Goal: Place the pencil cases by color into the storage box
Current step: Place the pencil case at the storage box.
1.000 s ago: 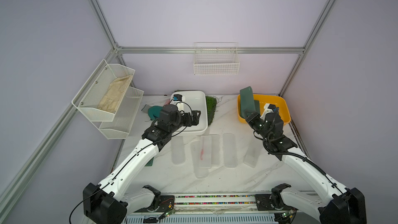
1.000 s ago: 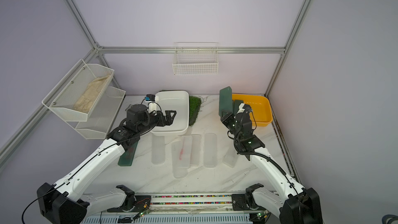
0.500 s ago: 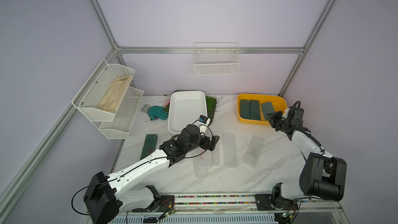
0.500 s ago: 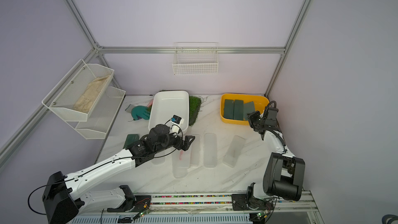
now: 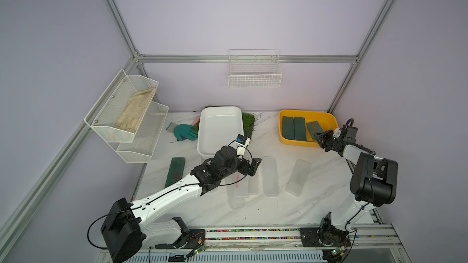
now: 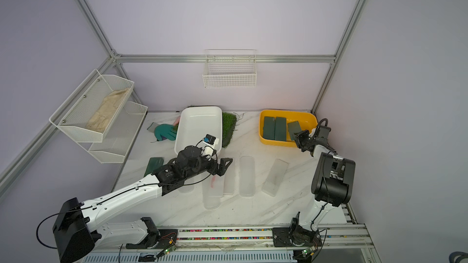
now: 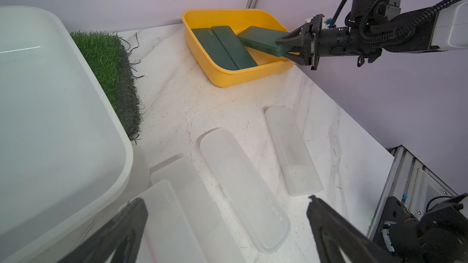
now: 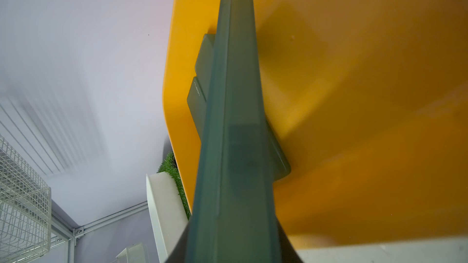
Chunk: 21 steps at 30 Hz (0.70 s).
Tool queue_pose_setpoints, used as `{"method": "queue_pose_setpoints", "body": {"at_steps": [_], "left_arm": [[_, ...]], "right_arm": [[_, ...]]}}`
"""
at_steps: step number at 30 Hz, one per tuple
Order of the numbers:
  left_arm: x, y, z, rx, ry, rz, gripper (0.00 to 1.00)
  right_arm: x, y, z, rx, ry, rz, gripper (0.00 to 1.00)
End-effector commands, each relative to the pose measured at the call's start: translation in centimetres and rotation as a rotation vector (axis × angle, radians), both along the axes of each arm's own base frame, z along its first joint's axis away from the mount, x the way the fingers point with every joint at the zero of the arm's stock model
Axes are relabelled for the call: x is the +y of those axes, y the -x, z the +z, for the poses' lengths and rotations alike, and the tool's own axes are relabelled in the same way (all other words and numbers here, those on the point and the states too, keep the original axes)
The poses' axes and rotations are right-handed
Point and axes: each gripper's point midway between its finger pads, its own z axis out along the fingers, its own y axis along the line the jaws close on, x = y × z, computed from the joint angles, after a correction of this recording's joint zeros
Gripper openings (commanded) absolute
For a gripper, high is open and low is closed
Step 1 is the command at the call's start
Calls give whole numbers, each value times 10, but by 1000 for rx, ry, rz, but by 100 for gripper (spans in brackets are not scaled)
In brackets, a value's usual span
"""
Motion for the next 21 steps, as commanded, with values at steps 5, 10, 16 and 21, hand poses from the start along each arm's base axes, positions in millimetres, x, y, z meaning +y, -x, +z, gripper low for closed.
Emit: {"method": "queue_pose_setpoints", "body": {"at_steps": [5,10,16,21], "left_arm": [[-7,-1,5,-28,6,-26,100],[-9,-3,6,-26,14,-21,100],[-10,-4,5,-19,25,-19,100],[-10,-3,4,-15,35,-15,100]], "right_arm": [[-6,-23,-1,-73,-39,-15,27],[-10,-28,-9,-56,-53,-34,32],[-12,-27,-24,8,-62,-44,42],[-13,-23,-33,62,-62,-51,55]]}}
